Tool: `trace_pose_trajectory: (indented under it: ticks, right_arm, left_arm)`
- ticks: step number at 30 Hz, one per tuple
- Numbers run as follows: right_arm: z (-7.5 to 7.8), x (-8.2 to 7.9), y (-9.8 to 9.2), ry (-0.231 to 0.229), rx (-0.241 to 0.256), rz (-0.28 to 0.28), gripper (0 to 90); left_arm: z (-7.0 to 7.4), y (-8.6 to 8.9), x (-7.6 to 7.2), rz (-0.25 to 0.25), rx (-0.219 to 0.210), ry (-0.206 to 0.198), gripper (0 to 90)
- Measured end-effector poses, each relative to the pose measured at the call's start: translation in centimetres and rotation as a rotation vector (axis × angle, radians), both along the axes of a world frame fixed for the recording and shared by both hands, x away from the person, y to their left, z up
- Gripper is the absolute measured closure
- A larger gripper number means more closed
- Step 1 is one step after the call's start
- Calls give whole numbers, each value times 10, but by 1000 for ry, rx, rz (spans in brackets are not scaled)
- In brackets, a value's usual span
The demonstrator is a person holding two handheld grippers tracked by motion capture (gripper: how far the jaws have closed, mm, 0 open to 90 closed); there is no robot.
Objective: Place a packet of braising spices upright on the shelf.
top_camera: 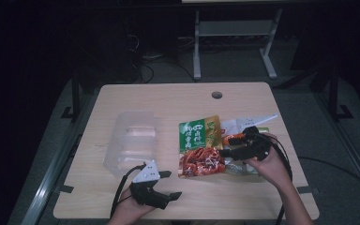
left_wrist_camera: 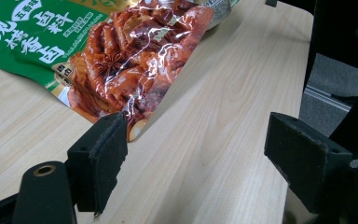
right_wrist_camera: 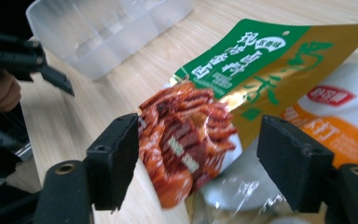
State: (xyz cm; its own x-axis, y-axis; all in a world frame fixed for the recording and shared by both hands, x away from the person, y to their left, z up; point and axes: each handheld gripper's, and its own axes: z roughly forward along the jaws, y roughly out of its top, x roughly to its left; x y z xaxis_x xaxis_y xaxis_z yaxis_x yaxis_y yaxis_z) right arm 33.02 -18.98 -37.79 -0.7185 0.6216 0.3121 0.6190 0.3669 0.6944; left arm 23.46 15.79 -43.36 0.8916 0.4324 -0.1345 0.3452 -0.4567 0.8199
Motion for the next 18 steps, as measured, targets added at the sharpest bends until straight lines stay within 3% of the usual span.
trace_pose_trajectory:
  ticks: [4, 8, 10, 18]
  right_arm:
    - [5, 26, 3, 52, -25, -16, 279]
    - [5, 41, 4, 79, -19, -31, 279]
    - [2, 57, 7, 101, -62, -43, 273]
    - [-4, 83, 16, 143, -96, -43, 276]
  left_arm:
    - [1, 0, 0, 8, -14, 2, 210]
    - [1, 2, 1, 8, -8, 1, 210]
    - [2, 2, 0, 10, -5, -5, 210]
    - [2, 1, 1, 5, -4, -4, 210]
